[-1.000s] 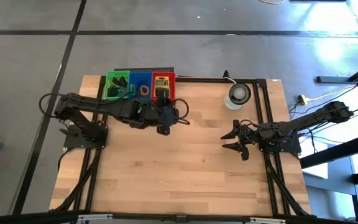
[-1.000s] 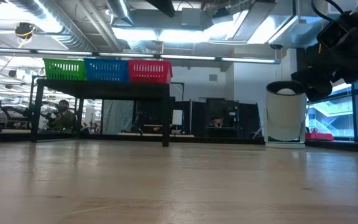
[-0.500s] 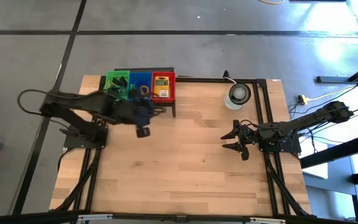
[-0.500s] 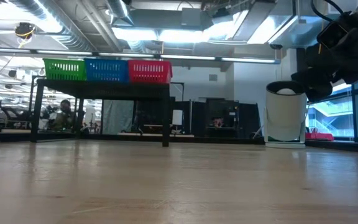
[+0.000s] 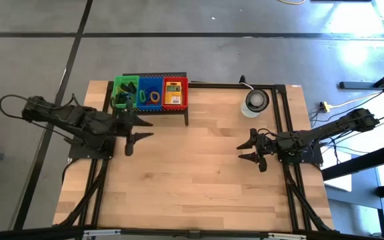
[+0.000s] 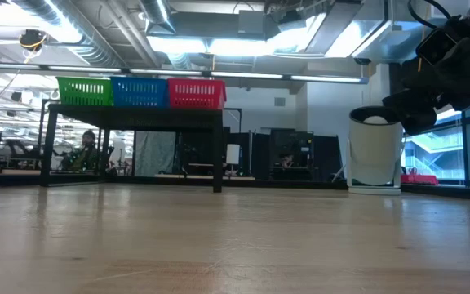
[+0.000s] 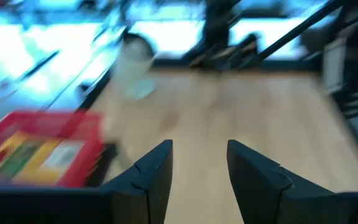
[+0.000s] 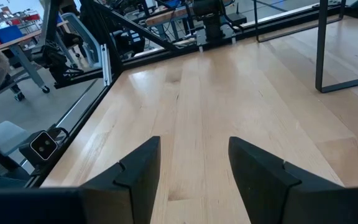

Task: Pick & Place Office Desk Supplies
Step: Return to Home Position

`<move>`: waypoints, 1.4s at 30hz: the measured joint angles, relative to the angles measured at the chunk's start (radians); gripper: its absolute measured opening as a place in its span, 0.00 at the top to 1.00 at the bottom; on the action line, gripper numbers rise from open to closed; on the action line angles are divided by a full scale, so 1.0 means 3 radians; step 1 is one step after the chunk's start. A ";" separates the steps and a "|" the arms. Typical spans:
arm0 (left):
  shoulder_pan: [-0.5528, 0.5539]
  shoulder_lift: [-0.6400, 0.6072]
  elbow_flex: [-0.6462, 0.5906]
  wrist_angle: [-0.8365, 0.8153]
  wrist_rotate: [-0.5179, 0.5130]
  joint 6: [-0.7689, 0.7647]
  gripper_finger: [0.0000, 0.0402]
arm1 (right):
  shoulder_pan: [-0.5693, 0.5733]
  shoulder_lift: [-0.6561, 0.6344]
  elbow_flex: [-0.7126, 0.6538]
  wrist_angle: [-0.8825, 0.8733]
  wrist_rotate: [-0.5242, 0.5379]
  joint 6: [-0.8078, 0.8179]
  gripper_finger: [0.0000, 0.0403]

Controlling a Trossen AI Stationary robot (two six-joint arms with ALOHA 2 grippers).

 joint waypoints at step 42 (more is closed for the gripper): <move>0.0767 -0.1895 -0.3075 0.3431 0.1381 -0.0018 0.64 | 0.0000 0.0000 0.0000 -0.0003 0.0001 0.0000 0.52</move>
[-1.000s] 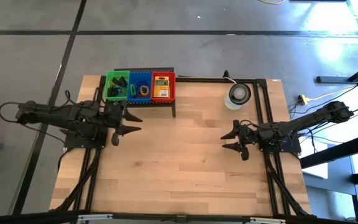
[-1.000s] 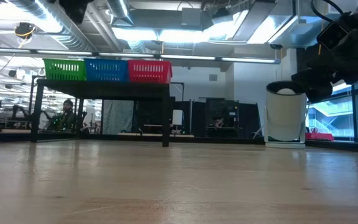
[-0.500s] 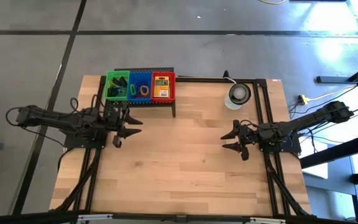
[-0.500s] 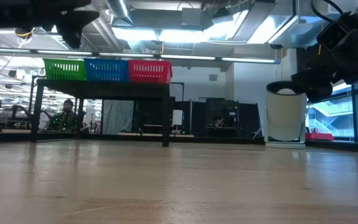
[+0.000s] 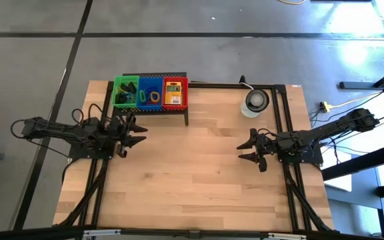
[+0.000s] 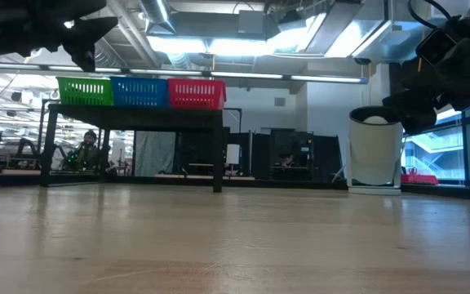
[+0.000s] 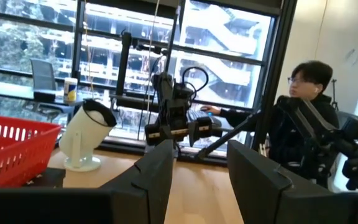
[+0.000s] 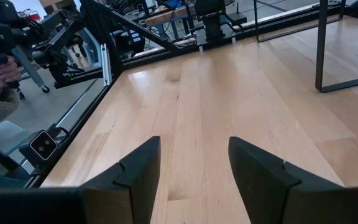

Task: Pick & Place Office Desk Supplies
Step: Return to Home Position

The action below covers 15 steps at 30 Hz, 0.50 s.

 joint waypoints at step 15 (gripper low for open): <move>-0.0001 -0.0016 -0.0178 -0.0072 -0.0165 -0.0204 0.64 | 0.0001 -0.0001 0.0000 0.0003 0.0000 0.0000 0.52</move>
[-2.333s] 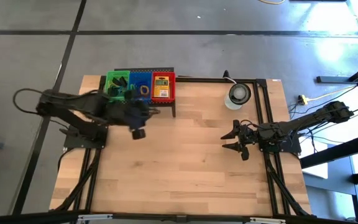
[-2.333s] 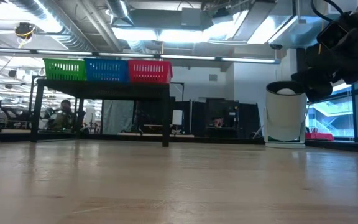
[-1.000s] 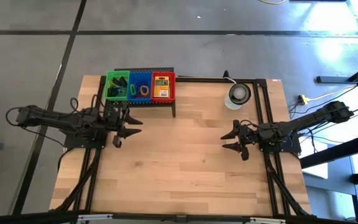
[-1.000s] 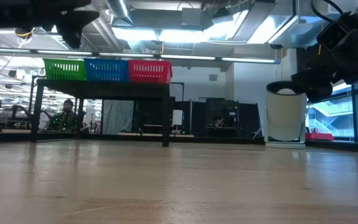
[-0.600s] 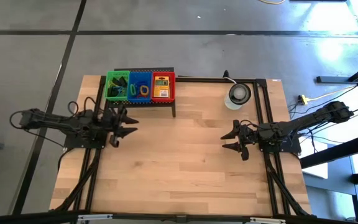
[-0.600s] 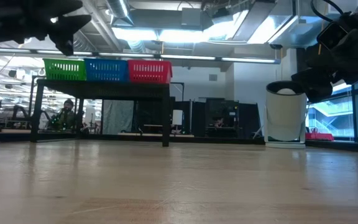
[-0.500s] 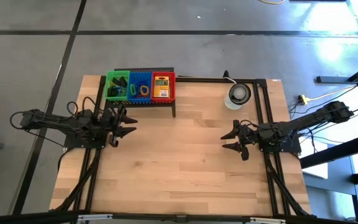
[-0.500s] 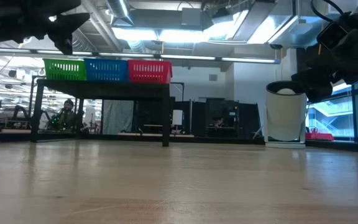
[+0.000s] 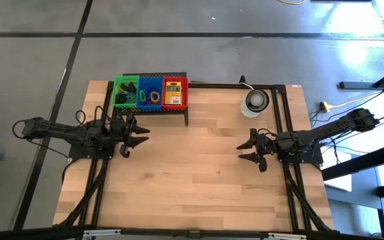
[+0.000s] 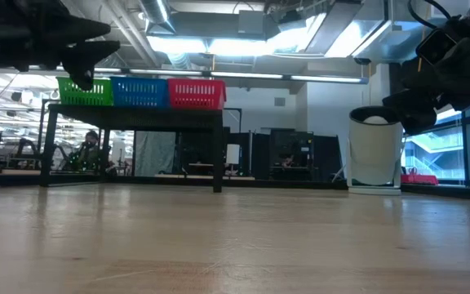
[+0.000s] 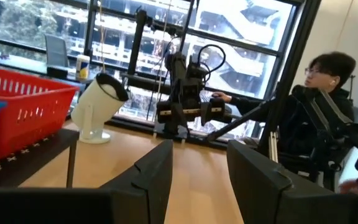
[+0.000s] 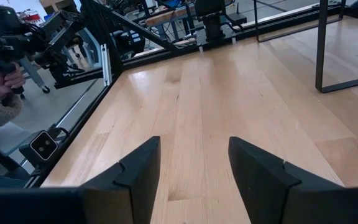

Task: Pick & Place Office Desk Supplies
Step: Return to Home Position

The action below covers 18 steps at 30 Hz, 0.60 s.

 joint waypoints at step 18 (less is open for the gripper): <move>0.0000 0.0007 0.0000 -0.0329 -0.0012 0.0386 0.64 | 0.0000 0.0000 0.0000 -0.0001 0.0282 -0.0625 0.52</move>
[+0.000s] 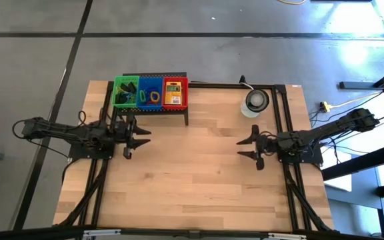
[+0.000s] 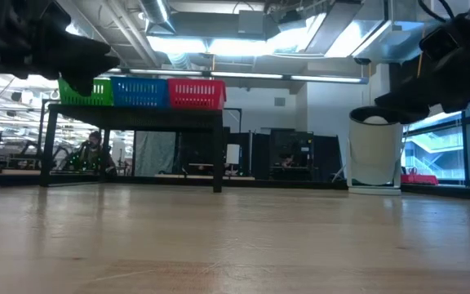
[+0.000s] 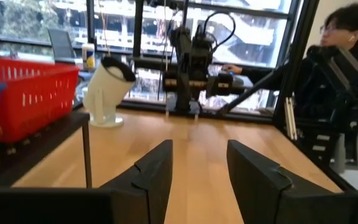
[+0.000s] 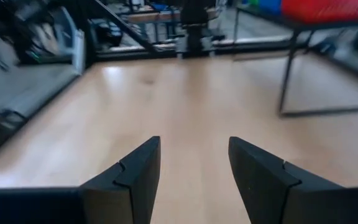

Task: Pick & Place Office Desk Supplies
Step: Return to Home Position

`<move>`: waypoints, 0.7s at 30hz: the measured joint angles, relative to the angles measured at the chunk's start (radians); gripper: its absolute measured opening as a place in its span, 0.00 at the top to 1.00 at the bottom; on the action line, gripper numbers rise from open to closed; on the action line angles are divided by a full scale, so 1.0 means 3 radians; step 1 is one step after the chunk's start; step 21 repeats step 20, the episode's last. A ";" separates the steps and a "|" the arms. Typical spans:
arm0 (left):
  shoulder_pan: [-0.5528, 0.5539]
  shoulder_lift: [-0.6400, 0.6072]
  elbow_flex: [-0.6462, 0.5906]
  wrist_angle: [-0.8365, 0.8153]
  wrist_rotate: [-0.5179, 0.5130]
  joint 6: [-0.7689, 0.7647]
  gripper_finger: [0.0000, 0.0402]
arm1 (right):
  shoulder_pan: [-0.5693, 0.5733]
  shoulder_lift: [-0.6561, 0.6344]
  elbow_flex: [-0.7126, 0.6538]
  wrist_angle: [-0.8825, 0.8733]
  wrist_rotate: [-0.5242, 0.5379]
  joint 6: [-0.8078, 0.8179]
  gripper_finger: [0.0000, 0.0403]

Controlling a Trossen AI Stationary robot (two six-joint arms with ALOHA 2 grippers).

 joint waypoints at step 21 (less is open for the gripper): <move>0.0000 0.0000 0.0000 -0.0129 0.0006 -0.0109 0.64 | 0.0000 0.0000 0.0000 -0.0001 0.0189 -0.0603 0.52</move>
